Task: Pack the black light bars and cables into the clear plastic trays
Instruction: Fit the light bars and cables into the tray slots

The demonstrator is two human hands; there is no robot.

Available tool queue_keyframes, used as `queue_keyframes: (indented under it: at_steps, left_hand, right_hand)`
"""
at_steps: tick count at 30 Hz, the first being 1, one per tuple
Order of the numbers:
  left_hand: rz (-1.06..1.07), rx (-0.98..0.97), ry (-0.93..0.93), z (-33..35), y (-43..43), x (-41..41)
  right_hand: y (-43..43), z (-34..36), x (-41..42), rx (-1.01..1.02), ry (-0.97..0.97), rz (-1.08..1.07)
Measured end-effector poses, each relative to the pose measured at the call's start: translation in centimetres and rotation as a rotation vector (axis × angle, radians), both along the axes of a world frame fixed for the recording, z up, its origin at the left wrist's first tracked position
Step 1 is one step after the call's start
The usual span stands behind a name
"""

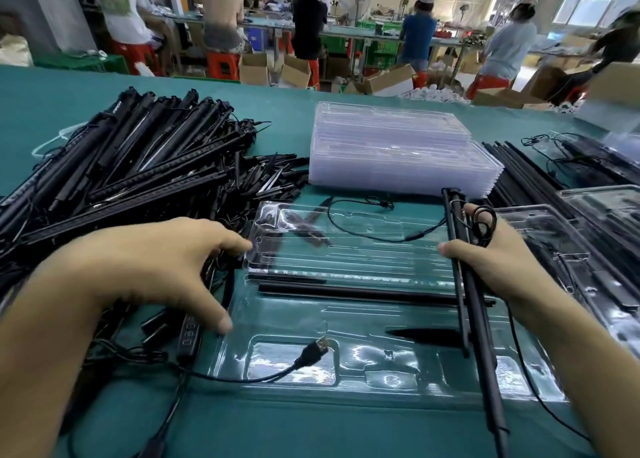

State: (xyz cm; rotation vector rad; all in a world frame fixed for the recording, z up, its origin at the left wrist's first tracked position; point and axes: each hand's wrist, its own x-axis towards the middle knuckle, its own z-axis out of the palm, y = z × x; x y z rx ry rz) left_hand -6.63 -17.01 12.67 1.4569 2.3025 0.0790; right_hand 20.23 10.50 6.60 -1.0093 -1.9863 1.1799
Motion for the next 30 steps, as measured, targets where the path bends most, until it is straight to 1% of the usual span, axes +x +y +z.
queue_keyframes:
  at_steps: [2,3,5,6,8,11,14,16,18,19,20,21,23,25,27,28,30]
  left_hand:
    - [-0.093,0.046,0.170,-0.5,1.2,1.9]
    - [-0.135,0.122,0.176,-1.1,1.9,2.9]
    - [-0.215,0.256,-0.013,-2.6,3.3,4.8]
    - [-0.257,0.260,-0.088,-3.5,3.8,5.6]
    - [-0.310,0.208,-0.138,-5.4,4.3,6.6]
    - [-0.307,0.176,-0.025,-7.5,4.6,6.7]
    - [-0.298,0.212,0.056,-8.2,4.8,6.1]
    - [-0.290,0.243,-0.021,-8.1,4.7,5.4]
    - [-0.223,0.279,-0.159,-7.6,4.2,4.3]
    - [-0.176,0.303,-0.175,-7.5,3.8,3.4]
    - [-0.113,0.323,-0.137,-7.5,3.5,2.6]
    - [-0.029,0.326,-0.052,-7.5,3.1,1.7]
    - [0.163,0.297,0.175,-8.0,2.6,0.4]
    - [0.291,0.284,0.385,-8.9,2.0,-0.2]
    - [0.291,0.317,0.589,-9.7,1.5,-0.7]
    - [0.272,0.346,0.649,-10.0,1.1,-1.2]
    - [0.248,0.410,0.686,-10.1,0.3,-2.6]
  right_hand:
    - [-0.2,-0.4,0.0,0.019,-0.033,0.025]
    - [-0.3,-0.6,0.0,0.008,-0.034,0.028]
    - [-0.4,-1.0,0.0,-0.018,-0.041,0.017]
    - [-0.4,-1.2,0.0,-0.022,-0.048,0.013]
    - [-0.7,-1.5,0.0,-0.030,-0.048,0.020]
    - [-1.0,-1.8,-0.1,-0.021,-0.050,0.028]
    - [-1.1,-2.4,-0.2,-0.017,-0.060,0.027]
    - [-1.3,-2.9,-0.2,-0.002,-0.072,0.043]
    - [-1.4,-3.4,0.0,0.008,-0.082,0.051]
    - [-1.4,-3.6,0.1,0.006,-0.082,0.047]
    - [-1.4,-3.8,0.1,0.008,-0.084,0.040]
    - [-1.3,-3.9,0.2,0.025,-0.094,0.034]
    - [-1.3,-4.1,0.3,0.087,-0.147,0.037]
    - [-1.6,-4.1,0.5,0.150,-0.237,0.058]
    - [-1.7,-4.0,0.6,0.192,-0.297,0.074]
    - [-1.7,-4.0,0.6,0.199,-0.307,0.082]
    - [-1.4,-4.1,0.7,0.203,-0.301,0.094]
